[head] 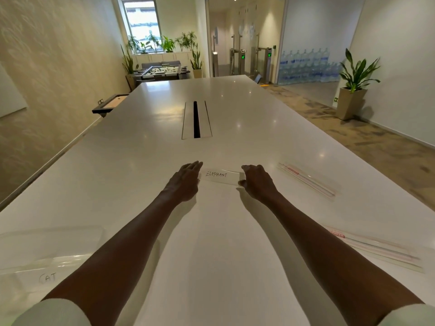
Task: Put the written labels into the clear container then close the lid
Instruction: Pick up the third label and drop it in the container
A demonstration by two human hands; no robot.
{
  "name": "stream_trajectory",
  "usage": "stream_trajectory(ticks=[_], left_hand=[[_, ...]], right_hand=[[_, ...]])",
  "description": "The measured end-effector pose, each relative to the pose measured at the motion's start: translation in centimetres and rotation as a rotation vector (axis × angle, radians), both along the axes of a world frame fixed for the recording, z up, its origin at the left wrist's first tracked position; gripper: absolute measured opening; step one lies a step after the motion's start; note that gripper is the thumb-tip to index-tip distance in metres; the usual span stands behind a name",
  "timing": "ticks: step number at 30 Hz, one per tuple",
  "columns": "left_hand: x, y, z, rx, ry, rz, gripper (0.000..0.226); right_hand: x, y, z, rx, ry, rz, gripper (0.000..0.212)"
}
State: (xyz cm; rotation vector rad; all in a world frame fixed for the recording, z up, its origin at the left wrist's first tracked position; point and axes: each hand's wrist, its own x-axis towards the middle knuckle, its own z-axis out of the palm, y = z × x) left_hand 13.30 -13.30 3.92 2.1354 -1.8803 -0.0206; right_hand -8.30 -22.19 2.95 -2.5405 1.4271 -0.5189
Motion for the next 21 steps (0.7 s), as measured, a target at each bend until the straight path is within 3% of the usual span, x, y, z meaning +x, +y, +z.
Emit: stream_trajectory(ticks=[5,21], left_hand=[[-0.2,-2.0,-0.5,0.027,-0.070,-0.041,0.064],[0.9,-3.1,-1.5,0.025,-0.132,-0.043,0.064]], right_hand=[[0.6,-1.4,-0.7,0.025,0.010,0.022,0.030],[1.2,-2.1,-1.5,0.169,-0.209,-0.020,0.029]])
